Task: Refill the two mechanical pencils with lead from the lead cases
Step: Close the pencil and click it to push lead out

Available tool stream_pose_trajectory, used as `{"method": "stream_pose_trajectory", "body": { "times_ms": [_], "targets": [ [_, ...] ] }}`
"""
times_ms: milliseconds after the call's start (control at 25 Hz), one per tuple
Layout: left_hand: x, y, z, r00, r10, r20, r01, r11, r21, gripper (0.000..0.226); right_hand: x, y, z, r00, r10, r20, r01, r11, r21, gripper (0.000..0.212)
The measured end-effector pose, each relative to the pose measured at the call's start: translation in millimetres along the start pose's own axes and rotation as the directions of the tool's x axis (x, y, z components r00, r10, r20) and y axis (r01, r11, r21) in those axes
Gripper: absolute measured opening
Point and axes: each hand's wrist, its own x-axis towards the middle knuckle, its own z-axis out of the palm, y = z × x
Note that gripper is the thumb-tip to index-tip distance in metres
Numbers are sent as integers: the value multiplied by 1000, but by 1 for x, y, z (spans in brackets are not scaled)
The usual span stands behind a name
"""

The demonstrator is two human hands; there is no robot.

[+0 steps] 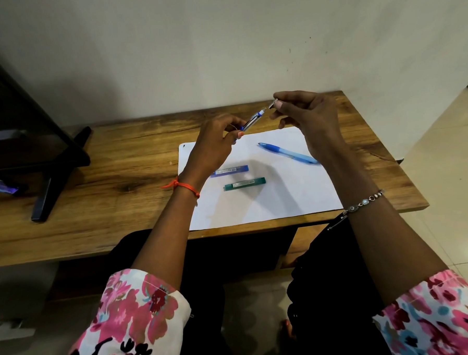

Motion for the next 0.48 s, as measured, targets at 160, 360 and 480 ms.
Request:
{"method": "stream_pose_trajectory", "body": {
  "times_ms": [160, 360, 480],
  "targets": [
    [0, 1, 0, 1000, 0, 1, 0, 1000, 4, 20, 1, -1, -1, 1000, 1, -5, -1, 999, -52, 19],
    [0, 1, 0, 1000, -7, 0, 7, 1000, 5, 20, -3, -3, 1, 997, -28, 68, 40, 982, -186, 19],
    [0, 0, 0, 1000, -3, 3, 3, 1000, 19, 20, -3, -4, 3, 998, -32, 56, 45, 967, -250, 10]
  ]
}}
